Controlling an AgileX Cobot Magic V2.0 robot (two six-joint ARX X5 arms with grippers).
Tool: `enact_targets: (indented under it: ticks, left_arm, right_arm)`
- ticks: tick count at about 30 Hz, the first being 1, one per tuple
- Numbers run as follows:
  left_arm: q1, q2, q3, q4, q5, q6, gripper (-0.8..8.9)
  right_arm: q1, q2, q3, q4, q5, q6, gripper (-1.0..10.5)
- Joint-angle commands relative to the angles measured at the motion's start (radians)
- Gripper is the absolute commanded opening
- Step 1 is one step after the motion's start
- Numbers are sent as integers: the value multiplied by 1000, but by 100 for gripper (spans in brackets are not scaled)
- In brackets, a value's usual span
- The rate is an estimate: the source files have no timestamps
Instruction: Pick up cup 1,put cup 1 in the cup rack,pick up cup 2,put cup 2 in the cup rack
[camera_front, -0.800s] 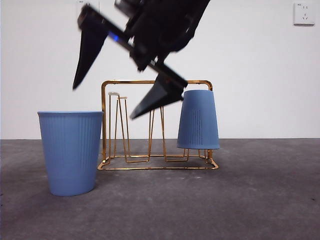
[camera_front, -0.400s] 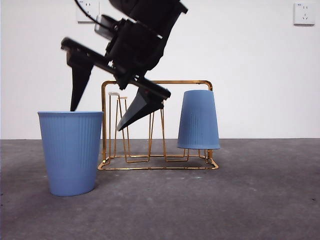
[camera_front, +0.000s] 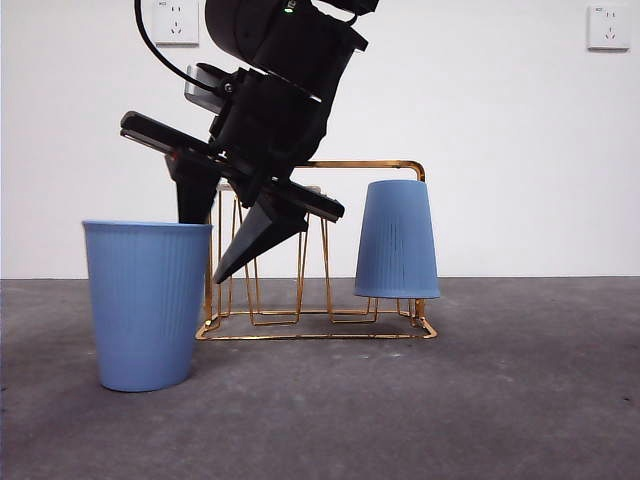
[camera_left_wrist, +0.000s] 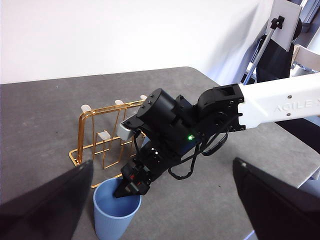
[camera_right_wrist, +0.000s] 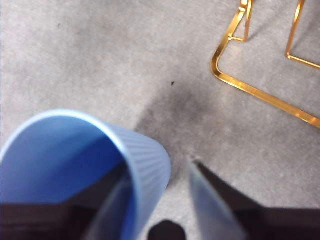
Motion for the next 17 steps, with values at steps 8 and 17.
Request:
enact_targets:
  ticks: [8,17]
  left_arm:
    - [-2,-2,-7,26,6,11,470]
    - [-2,-2,-7,88,40,11,472]
  right_arm:
    - [5,11,1,-8,-18,-42,-12]
    - [13,-72,1,-35,-36,-98,-12]
